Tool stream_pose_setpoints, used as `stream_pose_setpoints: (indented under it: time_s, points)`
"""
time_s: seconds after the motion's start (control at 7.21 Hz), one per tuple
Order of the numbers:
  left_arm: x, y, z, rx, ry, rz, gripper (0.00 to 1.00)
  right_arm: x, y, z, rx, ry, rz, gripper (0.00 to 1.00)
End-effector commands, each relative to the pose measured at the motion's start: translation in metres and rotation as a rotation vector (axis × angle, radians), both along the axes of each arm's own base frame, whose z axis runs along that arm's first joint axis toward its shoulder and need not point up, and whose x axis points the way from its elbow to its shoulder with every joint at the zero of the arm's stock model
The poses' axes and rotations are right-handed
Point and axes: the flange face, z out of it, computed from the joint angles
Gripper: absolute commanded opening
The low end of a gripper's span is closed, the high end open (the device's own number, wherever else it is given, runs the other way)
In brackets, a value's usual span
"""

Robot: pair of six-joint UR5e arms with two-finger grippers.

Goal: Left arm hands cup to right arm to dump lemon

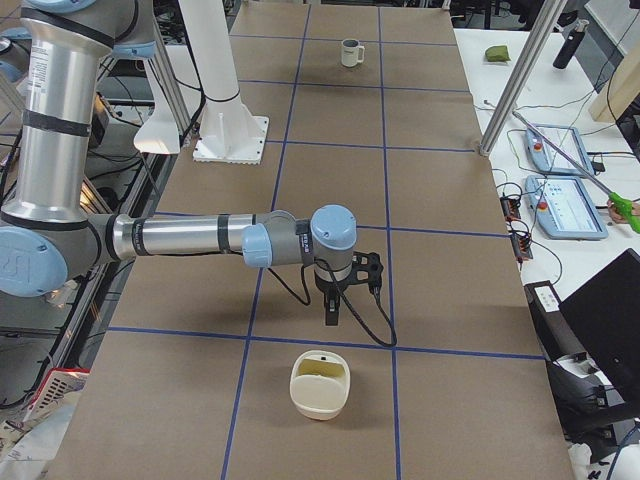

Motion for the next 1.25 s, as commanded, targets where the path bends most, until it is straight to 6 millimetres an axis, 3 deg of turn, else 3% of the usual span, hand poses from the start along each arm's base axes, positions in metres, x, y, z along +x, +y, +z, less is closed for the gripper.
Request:
stream_pose_setpoints:
  time_s: [0.0,0.28,1.11]
  points:
    - [0.000,-0.002,-0.003,0.011,-0.002,0.002,1.00,-0.002,-0.027,-0.020,0.010,0.000,-0.002,1.00]
    - [0.000,-0.002,-0.004,0.012,-0.004,0.000,1.00,0.001,-0.039,-0.031,-0.025,-0.007,0.007,1.00]
    - [0.000,-0.012,-0.015,0.032,-0.003,-0.002,1.00,0.005,-0.038,-0.029,-0.055,-0.004,0.011,1.00]
